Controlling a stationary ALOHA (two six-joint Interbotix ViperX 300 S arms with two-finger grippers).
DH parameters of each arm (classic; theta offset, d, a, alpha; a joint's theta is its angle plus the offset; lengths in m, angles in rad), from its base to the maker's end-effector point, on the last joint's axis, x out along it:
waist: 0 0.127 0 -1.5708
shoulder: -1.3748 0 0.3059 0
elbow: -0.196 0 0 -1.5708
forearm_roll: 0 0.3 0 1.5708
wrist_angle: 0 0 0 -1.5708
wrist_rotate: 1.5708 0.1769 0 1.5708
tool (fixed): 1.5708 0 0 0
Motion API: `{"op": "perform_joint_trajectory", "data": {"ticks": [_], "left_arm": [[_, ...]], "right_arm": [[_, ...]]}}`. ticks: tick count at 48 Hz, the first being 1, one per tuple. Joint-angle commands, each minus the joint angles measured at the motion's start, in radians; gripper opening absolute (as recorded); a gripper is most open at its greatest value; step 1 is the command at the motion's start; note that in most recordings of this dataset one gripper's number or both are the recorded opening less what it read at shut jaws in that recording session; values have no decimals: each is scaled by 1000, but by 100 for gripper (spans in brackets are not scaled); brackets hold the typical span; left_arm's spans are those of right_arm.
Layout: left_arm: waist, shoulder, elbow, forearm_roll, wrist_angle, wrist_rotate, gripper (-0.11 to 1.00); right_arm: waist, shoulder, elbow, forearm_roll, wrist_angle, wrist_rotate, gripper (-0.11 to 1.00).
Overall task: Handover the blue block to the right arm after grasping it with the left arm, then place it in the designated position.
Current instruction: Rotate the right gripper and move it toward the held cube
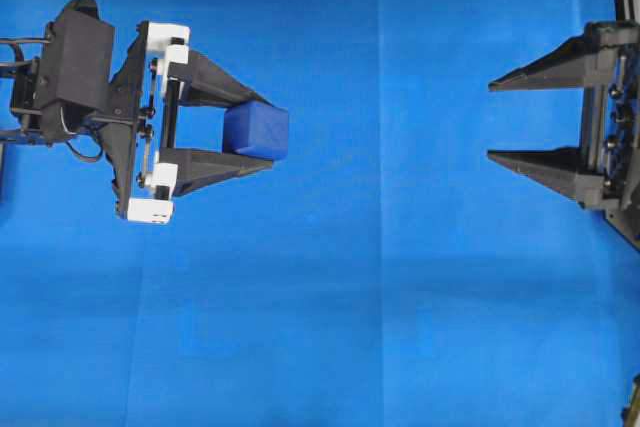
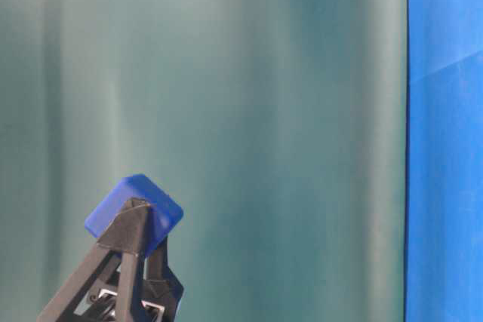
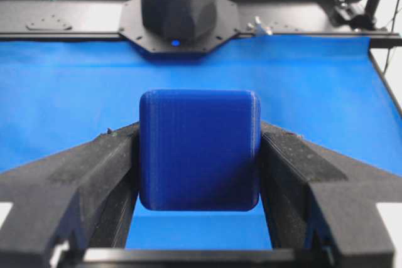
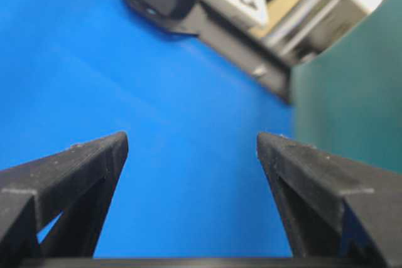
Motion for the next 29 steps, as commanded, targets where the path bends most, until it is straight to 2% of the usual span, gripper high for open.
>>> {"op": "perform_joint_trajectory", "data": {"ticks": [1,9,13,23,29], "left_arm": [[0,-18,-11,-2,-9,-2,49],[0,-18,-12,-2,-9,-2,49],[-2,-18,-12,-2,-9,-3,49],[0,-18,-12,-2,-9,-5,49],[0,-18,-12,-2,-11,-5,49]], "right_arm": [[-2,6,-29,-80,-3,-48,97],[-2,5,-46,-183,-11,-143,97],[-2,6,-49,-219,-8,-175,97],[-2,14,-48,-351,-5,-259,96],[-2,14,-49,-370,-5,-262,96]]}}
